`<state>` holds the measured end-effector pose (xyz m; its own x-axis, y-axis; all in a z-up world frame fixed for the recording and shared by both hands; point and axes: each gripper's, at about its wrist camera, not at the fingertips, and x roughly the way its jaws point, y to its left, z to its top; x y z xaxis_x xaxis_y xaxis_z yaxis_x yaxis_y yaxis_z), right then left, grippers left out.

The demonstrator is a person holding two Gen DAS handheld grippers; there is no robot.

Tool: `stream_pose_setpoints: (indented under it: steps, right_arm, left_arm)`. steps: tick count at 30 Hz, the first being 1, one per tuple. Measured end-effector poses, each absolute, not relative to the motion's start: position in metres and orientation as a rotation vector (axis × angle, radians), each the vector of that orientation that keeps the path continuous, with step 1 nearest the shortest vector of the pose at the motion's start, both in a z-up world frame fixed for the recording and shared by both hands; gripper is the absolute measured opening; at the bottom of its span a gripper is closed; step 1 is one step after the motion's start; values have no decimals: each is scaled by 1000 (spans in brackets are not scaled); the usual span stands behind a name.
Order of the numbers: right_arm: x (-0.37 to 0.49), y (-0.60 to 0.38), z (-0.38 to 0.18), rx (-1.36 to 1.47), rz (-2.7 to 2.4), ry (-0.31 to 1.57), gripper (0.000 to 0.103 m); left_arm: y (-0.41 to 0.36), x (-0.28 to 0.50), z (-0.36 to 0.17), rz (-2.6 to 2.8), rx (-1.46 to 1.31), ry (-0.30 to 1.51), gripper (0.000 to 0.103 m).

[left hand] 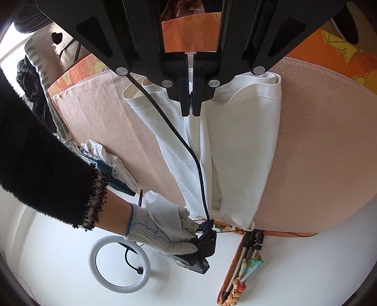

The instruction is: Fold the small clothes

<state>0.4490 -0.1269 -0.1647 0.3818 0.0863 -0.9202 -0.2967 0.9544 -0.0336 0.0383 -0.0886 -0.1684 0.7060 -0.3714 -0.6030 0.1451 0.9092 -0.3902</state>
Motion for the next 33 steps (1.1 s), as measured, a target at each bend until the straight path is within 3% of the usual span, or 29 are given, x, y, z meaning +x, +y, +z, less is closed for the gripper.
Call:
stream_pose_setpoints:
  steps: [3,4,7,8,10,13,18,23,27,33]
  right_arm:
    - [448,-118,-167,-184,285,1179,6]
    - [445,-117,-162,-179,292,1177,12]
    - [423,-127,-127,-166,304,1113,44]
    - [413,-135,-113,-142,314,1094,45]
    - [385,-153,-86,-117,315,1059,45]
    - [323,-187,-62,-67,338,1040,45]
    - [198,-229,-71,-35,329,1048,45]
    - [107,-254,-107,35,284,1072,45]
    - [70,-243,-128,-20,288,1078,45]
    - [59,-218,-153,-116,319,1050,45]
  left_arm:
    - [-84,43,-172,-299,-331,792,2]
    - [-81,43,-170,-293,-333,811,3]
    - [-67,36,-152,-307,-287,793,7]
    - [-60,29,-145,-299,-268,765,10]
    - [-43,21,-134,-257,-218,735,37]
    - [-21,27,-137,-277,-187,803,41]
    - [2,57,-164,-316,-266,996,42]
    - [-3,70,-151,-432,-326,973,42]
    - [-25,89,-153,-550,-463,1052,42]
    - [-60,107,-173,-552,-400,1172,42]
